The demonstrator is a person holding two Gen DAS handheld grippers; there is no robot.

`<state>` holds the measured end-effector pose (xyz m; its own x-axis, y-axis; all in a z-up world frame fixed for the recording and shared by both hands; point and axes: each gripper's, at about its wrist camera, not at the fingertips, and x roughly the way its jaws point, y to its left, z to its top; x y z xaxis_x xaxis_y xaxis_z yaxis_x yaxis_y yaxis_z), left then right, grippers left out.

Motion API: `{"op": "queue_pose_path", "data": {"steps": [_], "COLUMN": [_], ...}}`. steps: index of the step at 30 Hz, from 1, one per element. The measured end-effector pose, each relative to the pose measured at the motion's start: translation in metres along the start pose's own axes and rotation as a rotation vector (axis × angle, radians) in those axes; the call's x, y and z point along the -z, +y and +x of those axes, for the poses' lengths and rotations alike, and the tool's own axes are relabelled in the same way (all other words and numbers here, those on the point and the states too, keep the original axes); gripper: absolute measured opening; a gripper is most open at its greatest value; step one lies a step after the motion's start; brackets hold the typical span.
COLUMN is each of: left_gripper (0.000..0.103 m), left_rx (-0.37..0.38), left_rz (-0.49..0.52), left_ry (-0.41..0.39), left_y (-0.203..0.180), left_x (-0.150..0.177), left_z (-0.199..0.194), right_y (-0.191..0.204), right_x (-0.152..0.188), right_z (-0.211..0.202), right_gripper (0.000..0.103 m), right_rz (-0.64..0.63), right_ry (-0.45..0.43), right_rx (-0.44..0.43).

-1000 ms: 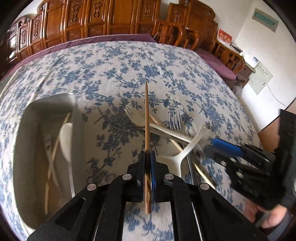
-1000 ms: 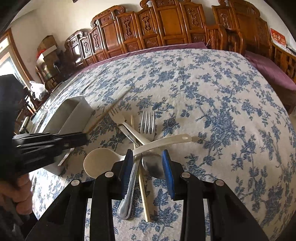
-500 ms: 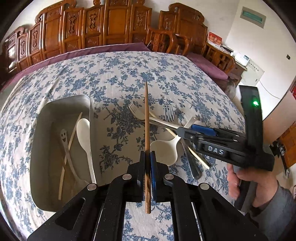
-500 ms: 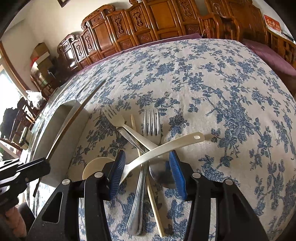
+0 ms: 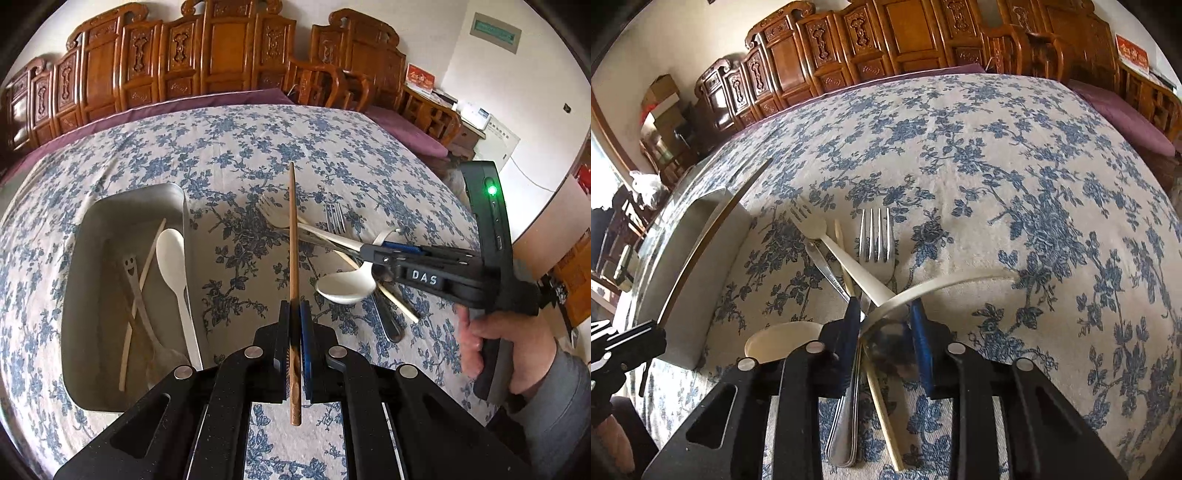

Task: Organize utensils
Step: 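Grasp the white plastic spoon by its handle with the right gripper, then lower the chopstick into the tray and open the left gripper while the right gripper carries the spoon over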

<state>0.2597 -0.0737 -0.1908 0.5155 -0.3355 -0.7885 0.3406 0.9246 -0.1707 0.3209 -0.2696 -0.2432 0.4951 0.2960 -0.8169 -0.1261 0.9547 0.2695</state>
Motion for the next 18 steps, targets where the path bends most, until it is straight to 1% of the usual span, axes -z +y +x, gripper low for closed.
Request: {"op": "queue_pose_path", "data": {"steps": [3,5,8,10,18], "left_gripper": [0.004,0.004,0.004,0.004,0.004], "left_rx": [0.003,0.009,0.019,0.021,0.013], "left_rz": [0.000,-0.003,-0.007,-0.005,-0.006], "left_ry": [-0.012,-0.016,-0.022,-0.033,-0.067], "left_y": [0.001,0.002,0.003,0.002,0.009], "left_x": [0.004,0.006,0.007,0.008,0.008], "left_z": [-0.003,-0.004,-0.006,-0.010,-0.027], "right_y": [-0.002,-0.003,-0.004,-0.004,0.011], "right_x": [0.003,0.004,0.006,0.008,0.009], "right_z": [-0.005,-0.008,-0.010,-0.015,-0.037], "right_gripper": [0.021,0.016,0.011,0.006,0.004], "right_rz": [0.011,0.010,0.018,0.018,-0.025], "right_ry": [-0.007,-0.011,-0.011,-0.016,-0.058], "right_rx": [-0.005,0.000,-0.002,0.006,-0.006]}}
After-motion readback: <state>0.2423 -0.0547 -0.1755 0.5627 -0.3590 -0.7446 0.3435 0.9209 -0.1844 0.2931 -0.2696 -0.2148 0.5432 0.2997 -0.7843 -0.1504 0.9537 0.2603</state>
